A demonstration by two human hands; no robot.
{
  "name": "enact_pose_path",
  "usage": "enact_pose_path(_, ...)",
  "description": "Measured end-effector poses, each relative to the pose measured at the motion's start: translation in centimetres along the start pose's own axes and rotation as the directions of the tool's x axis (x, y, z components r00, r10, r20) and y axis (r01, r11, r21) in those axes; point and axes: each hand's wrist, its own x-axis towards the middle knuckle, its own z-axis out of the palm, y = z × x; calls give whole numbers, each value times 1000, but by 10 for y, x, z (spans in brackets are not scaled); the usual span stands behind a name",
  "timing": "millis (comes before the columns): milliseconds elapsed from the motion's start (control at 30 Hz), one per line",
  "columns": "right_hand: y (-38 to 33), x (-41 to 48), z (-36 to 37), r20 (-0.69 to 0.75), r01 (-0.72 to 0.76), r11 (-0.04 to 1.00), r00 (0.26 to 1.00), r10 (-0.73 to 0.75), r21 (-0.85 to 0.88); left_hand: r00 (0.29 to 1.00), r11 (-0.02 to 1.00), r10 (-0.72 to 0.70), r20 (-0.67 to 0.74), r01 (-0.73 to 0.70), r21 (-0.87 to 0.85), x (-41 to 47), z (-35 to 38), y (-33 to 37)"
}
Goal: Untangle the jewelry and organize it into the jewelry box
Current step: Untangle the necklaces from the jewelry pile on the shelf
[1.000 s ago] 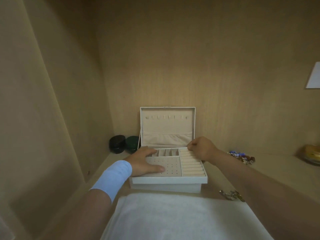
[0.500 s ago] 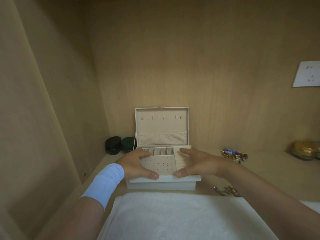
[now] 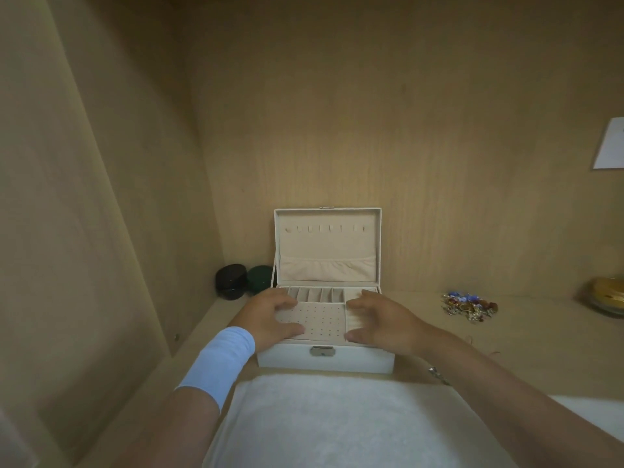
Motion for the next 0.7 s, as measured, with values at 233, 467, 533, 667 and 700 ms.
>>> enact_pose_path(233, 2, -1, 15, 49, 6, 966, 999, 7, -259, 998, 958, 8, 68, -27, 285, 1, 28, 16)
enact_pose_path(467, 12, -12, 13, 71, 19, 972, 997, -2, -236, 996, 923, -40, 74, 9, 385, 6, 45, 20)
enact_pose_path(533, 16, -13, 12, 64, 13, 973, 998, 2, -230, 995, 922, -50, 88, 12, 388, 7, 46, 23)
enact_pose_path(667, 19, -16, 8, 64, 8, 970, 998, 8, -244, 995, 912, -56, 79, 18, 410, 7, 49, 29)
enact_pose_path(700, 20, -18, 6, 69, 8, 968, 998, 10, -253, 997, 905, -48, 62, 17, 424, 6, 51, 31)
